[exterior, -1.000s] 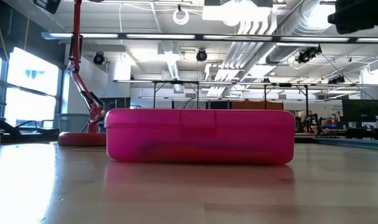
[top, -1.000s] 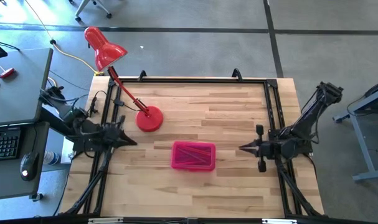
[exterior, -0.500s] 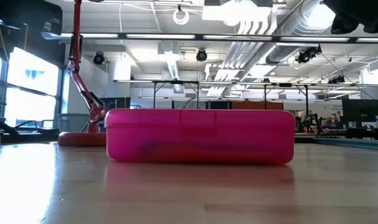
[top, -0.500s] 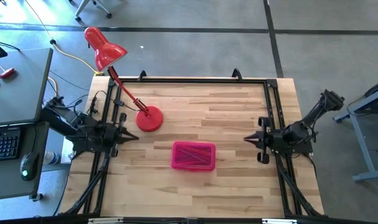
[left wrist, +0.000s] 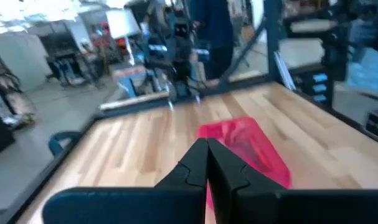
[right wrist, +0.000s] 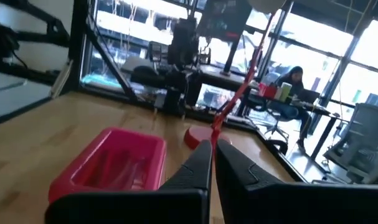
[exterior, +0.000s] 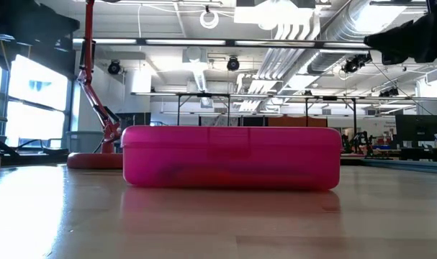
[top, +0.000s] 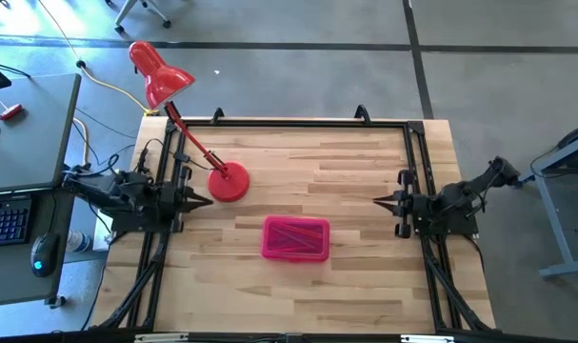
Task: Pick & place school supplies into a supply box
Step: Return to Home Position
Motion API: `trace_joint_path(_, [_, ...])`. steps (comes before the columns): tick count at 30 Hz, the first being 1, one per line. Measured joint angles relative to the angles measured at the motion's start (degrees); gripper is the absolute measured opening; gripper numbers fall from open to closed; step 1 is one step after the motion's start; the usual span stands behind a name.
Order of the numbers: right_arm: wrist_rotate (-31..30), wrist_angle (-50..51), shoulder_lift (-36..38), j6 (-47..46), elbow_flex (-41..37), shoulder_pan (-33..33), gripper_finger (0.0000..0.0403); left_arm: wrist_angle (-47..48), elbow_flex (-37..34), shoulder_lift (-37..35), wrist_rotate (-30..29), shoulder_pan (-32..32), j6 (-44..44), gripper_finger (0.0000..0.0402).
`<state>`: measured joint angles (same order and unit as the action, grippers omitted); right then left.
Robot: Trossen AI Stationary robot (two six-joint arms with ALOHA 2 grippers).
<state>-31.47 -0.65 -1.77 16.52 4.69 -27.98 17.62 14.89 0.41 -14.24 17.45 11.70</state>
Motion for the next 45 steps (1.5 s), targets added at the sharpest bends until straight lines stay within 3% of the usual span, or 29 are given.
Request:
trace_joint_path(5, [3.7,-0.5,1.6,1.1,0.1,3.8,0.0000,-6.3,-4.9,0.0,5.0,-4.1,-0.6,0.0040])
trace_joint_path(11, [4.3,2.7,1.5,0.0,0.1,7.8,0.0000,-11.1,-11.3,0.0,6.1,-9.1,-4.5,0.0040])
trace_joint_path(15, [6.3,3.5,1.4,-0.2,0.1,10.0,0.0000,-15.5,-12.1,0.5,10.2,-12.4,-4.9,0.0040])
trace_joint_path(21, [2.5,5.0,1.4,-0.8,0.1,12.2,0.0000,-17.4,-13.8,0.8,15.3,-15.9,-8.7,0.0040])
trace_joint_path(26, [-2.6,9.6,1.4,-10.5,0.1,12.3,0.0000,-17.4,-13.8,1.9,15.2,-16.3,-12.4,0.0040])
trace_joint_path(29, [-2.5,11.7,1.2,-14.7,0.2,12.3,0.0000,-17.6,-13.8,2.9,15.2,-16.3,-12.1,0.0040])
trace_joint_path(45, [-2.6,10.9,1.0,-13.6,0.2,12.3,0.0000,-17.5,-13.9,3.6,14.8,-16.3,-12.0,0.0040])
